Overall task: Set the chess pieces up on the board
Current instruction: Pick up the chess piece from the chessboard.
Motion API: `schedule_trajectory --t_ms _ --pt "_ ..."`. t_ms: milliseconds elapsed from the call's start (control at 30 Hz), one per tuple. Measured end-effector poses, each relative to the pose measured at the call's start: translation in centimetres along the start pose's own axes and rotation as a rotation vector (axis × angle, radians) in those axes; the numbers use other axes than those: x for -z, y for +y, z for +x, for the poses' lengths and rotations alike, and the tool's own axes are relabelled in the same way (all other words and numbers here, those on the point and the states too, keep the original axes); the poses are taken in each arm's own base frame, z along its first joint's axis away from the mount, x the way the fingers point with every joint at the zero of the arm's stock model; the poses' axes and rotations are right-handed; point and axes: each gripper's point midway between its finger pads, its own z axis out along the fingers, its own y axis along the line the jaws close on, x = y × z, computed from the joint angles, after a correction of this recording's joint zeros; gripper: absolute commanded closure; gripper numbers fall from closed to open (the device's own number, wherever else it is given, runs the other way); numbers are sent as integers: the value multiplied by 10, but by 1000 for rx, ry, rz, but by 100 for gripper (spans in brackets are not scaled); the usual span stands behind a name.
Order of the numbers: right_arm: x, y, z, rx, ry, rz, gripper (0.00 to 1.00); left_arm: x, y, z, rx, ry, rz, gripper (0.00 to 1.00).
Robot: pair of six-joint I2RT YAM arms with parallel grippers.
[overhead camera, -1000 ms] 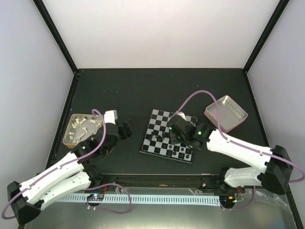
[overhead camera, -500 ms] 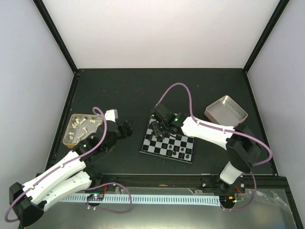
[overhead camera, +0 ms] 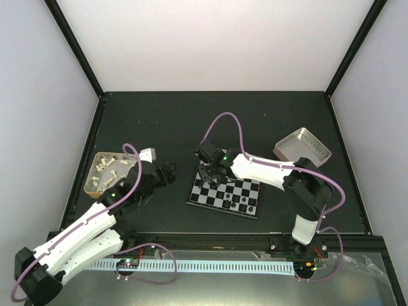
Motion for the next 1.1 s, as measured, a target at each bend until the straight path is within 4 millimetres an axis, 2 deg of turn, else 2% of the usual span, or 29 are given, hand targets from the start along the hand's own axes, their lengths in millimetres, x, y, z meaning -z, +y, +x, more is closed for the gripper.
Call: schedule_trajectory --t_ms 100,367,533,700,767,967,1100 --pt "-5 -2 5 10 20 8 55 -1 3 2 10 6 -7 18" --pt "-14 -4 11 29 45 19 71 -2 4 5 24 17 -3 21" --pt "-20 -5 15 34 60 25 75 -3 4 5 29 22 0 21" --pt "-25 -5 16 38 70 31 92 -3 4 5 31 21 0 21" --pt "-26 -5 16 39 70 31 95 -3 4 5 31 22 1 21" --pt "-24 -5 13 42 57 32 97 -2 4 4 35 19 5 21" --pt "-8 -6 10 38 26 21 98 1 4 1 39 7 12 21"
